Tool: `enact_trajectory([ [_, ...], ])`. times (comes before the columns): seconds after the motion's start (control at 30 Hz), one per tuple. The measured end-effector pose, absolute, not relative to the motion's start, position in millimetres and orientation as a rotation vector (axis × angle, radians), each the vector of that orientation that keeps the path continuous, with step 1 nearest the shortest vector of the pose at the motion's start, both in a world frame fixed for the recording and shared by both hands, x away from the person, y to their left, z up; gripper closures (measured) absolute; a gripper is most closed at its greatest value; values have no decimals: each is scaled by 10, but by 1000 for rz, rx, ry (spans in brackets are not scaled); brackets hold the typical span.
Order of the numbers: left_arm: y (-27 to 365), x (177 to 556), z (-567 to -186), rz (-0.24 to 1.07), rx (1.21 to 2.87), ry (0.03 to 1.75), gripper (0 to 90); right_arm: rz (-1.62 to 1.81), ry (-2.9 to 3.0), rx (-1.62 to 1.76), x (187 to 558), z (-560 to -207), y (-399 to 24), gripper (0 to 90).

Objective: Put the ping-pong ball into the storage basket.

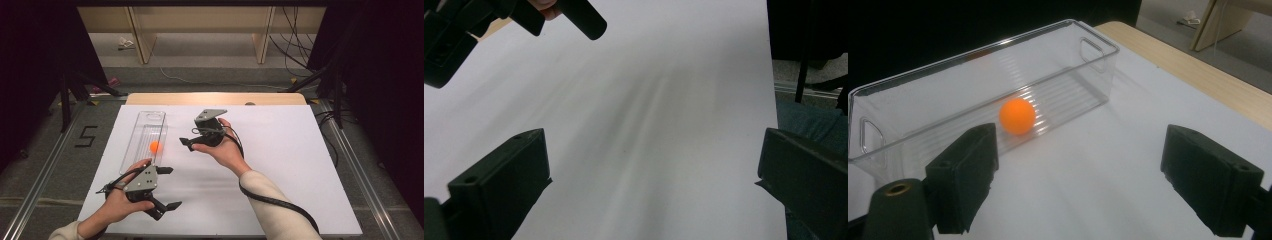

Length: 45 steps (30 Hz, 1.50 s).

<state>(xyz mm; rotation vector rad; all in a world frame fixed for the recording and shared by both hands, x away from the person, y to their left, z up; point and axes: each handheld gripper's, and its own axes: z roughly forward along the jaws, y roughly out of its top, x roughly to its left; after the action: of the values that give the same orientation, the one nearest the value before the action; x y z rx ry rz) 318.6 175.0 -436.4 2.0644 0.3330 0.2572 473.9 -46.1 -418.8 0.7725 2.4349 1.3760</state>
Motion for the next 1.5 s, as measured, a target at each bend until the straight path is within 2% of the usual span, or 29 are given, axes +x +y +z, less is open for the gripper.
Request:
enact_trajectory([
  [1.5,1751,3188,-4364,262,2066,336,0,1355,2372,891,4552,-4216,-1140,164],
])
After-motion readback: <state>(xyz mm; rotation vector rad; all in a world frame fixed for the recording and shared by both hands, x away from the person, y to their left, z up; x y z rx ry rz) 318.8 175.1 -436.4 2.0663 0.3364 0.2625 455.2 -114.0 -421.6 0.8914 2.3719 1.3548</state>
